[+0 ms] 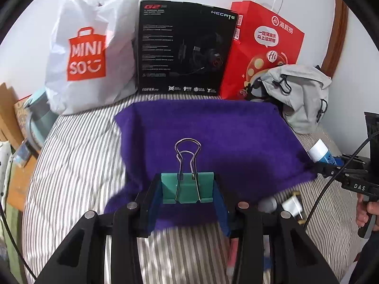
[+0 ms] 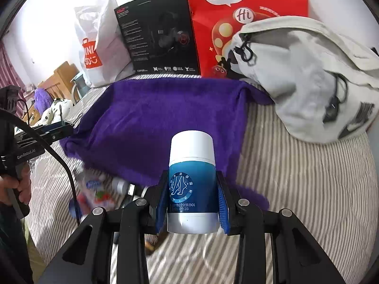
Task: Organize rigid objects
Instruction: 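Carry the clip and container onto the purple towel and open both grippers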
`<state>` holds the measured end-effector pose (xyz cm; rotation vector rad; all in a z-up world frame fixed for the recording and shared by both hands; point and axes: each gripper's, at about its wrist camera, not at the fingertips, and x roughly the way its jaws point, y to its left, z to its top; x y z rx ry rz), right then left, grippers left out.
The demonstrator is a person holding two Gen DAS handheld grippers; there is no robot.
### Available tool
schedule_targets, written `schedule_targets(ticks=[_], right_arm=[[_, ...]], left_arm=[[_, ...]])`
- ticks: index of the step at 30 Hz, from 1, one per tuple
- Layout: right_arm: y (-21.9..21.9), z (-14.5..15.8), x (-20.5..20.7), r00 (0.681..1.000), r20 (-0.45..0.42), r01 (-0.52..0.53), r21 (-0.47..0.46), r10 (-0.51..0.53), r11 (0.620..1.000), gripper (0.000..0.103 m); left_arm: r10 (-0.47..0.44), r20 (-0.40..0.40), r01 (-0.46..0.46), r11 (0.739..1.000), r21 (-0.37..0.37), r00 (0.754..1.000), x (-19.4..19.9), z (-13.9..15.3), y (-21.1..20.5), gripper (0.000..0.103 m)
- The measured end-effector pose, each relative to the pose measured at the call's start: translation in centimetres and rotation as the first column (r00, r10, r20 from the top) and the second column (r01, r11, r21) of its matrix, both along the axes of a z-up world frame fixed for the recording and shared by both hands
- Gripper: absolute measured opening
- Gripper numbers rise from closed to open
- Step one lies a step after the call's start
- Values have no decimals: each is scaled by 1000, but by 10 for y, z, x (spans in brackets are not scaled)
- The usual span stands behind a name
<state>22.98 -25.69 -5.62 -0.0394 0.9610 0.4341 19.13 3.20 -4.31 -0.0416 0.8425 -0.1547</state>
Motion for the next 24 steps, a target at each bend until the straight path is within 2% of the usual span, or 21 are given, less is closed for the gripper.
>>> schedule_targets(ticks=[11, 15, 24], right_arm=[[31, -30, 77, 998, -65, 9, -13, -10, 1000, 36], [41, -37, 100, 997, -71, 19, -58, -23, 998, 36], [52, -46, 114, 996, -86, 2, -102, -11, 995, 36]], left_arm=[[18, -44, -18, 1000, -14, 999, 71, -21, -4, 39], [24, -53, -24, 1000, -1, 998, 93, -29, -8, 39], [15, -104, -12, 1000, 21, 994, 123, -48, -15, 39]])
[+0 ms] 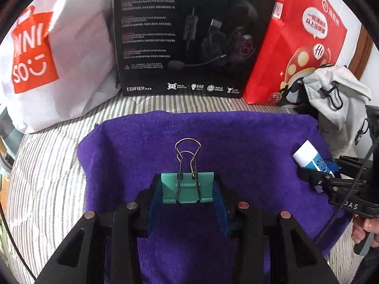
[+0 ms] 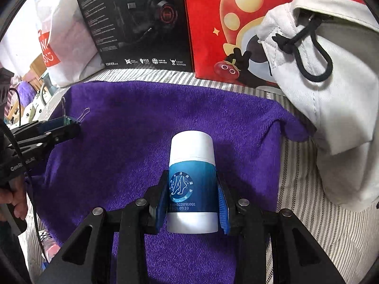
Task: Organize rigid objects
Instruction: 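Carry the clip and container onto the purple towel and open both grippers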
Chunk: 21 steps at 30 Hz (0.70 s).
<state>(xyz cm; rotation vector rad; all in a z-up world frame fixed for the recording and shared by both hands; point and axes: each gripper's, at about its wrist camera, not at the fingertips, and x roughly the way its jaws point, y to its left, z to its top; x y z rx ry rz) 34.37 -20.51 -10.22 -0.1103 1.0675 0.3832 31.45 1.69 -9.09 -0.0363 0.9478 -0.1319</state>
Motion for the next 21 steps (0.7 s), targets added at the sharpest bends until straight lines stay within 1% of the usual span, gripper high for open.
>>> schedule_targets(ticks=[3, 5, 8, 9, 10, 12, 13, 15, 16, 17, 21], right_arm=[[4, 0, -1, 1000, 10, -23, -29, 23, 999, 37], [4, -1, -1, 999, 13, -31, -30, 32, 999, 38], [4, -1, -2, 999, 4, -49, -1, 49, 999, 51], [6, -1, -3, 999, 2, -55, 7, 55, 998, 57], [7, -2, -5, 998, 2, -57, 9, 57, 998, 61], [10, -3, -7, 999, 2, -54, -2, 54, 999, 62], [9, -2, -9, 999, -3, -49, -3, 49, 999, 62], [5, -1, -13, 999, -18, -37, 8, 37, 999, 62], [3, 1, -16, 999, -20, -32, 15, 32, 999, 62], [0, 3, -19, 999, -18, -28, 17, 28, 999, 62], [-14, 21, -43, 1000, 13, -7, 28, 7, 1000, 62]], left_arm=[[2, -27, -1, 1000, 27, 1000, 5, -5, -4, 39], [-2, -31, 3, 999, 39, 1000, 6, -6, -5, 39], [3, -62, 2, 997, 74, 998, 6, -11, -8, 39], [1, -62, 4, 997, 79, 998, 5, -11, -8, 39], [4, -62, 1, 996, 85, 998, 4, -11, -9, 40], [5, -68, 2, 995, 98, 998, 2, -11, -11, 40], [5, -67, 2, 994, 106, 998, 0, -11, -12, 41], [12, -68, -4, 993, 117, 998, -3, -12, -14, 50], [26, -71, -17, 992, 123, 997, -5, -14, -14, 61], [38, -74, -29, 992, 123, 996, -8, -15, -12, 68], [50, -79, -43, 995, 84, 996, -20, -15, -2, 70]])
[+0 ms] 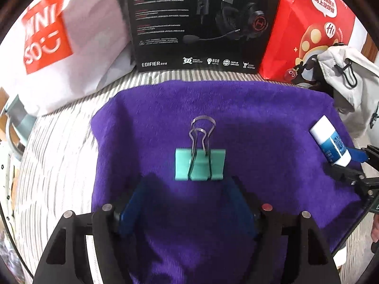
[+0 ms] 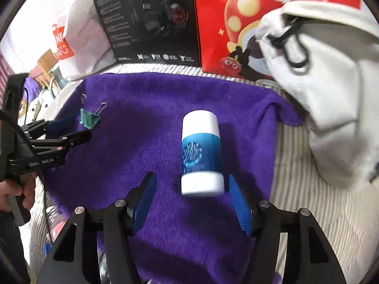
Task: Organize rigid objects
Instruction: 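Carry the clip and container onto the purple towel and open both grippers, then grasp the pink marker with the left gripper while the right gripper grasps the dark Grand Reserve bottle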
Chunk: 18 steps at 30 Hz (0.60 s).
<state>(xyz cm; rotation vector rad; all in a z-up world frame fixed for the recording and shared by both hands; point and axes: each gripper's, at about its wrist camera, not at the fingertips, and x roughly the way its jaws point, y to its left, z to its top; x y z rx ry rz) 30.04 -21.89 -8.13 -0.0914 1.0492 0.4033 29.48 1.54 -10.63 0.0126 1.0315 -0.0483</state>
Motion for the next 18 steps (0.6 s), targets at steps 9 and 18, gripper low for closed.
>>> schedule_targets(ticks=[9, 18], right_arm=[[-39, 32, -85, 996, 35, 79, 36, -80, 996, 62], [-63, 32, -170, 986, 43, 158, 59, -160, 986, 62]], left_arm=[[44, 45, -40, 995, -90, 998, -54, 29, 8, 70], [-27, 94, 34, 997, -64, 995, -148, 39, -1, 70]])
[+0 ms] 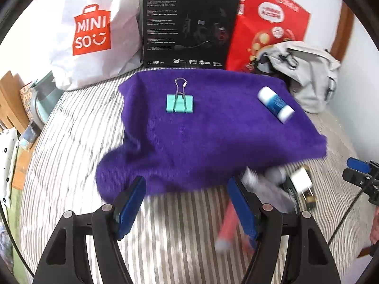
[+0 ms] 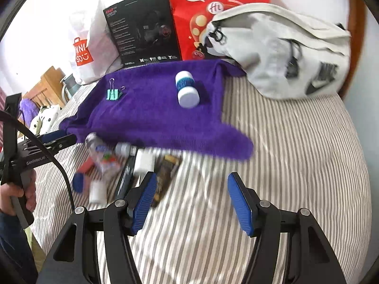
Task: Organize rigid objects
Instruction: 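Grasp the pink marker with the left gripper while the right gripper grasps the dark Grand Reserve bottle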
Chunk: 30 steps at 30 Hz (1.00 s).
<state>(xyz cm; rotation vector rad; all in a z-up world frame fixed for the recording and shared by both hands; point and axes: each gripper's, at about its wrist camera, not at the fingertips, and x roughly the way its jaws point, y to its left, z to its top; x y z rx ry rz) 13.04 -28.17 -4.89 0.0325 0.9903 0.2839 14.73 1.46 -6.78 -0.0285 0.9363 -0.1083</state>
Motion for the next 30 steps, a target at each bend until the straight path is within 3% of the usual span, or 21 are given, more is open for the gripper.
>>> schedule_targets(ticks=[9, 18, 24, 28, 30], right_arm=[[4, -7, -51, 1000, -20, 13, 31, -12, 999, 62], [-6, -13, -65, 998, -39, 46, 4, -46, 999, 63], [-8, -22, -60, 996, -64, 55, 4, -54, 999, 63], [-4, -28, -54, 996, -77, 51, 22, -49, 998, 63], [-2, -31, -50, 995, -84, 48, 38, -45, 998, 63]], left_arm=[[-91, -15, 91, 996, 1, 996, -30, -23, -5, 69], [-223, -42, 226, 970, 86, 974, -22, -40, -26, 55], [-259, -27, 260, 961, 89, 966, -17, -42, -39, 39], [-273, -12, 273, 959, 75, 962, -17, -41, -42, 19], [-273, -11, 273, 960, 67, 962, -17, -41, -41, 18]])
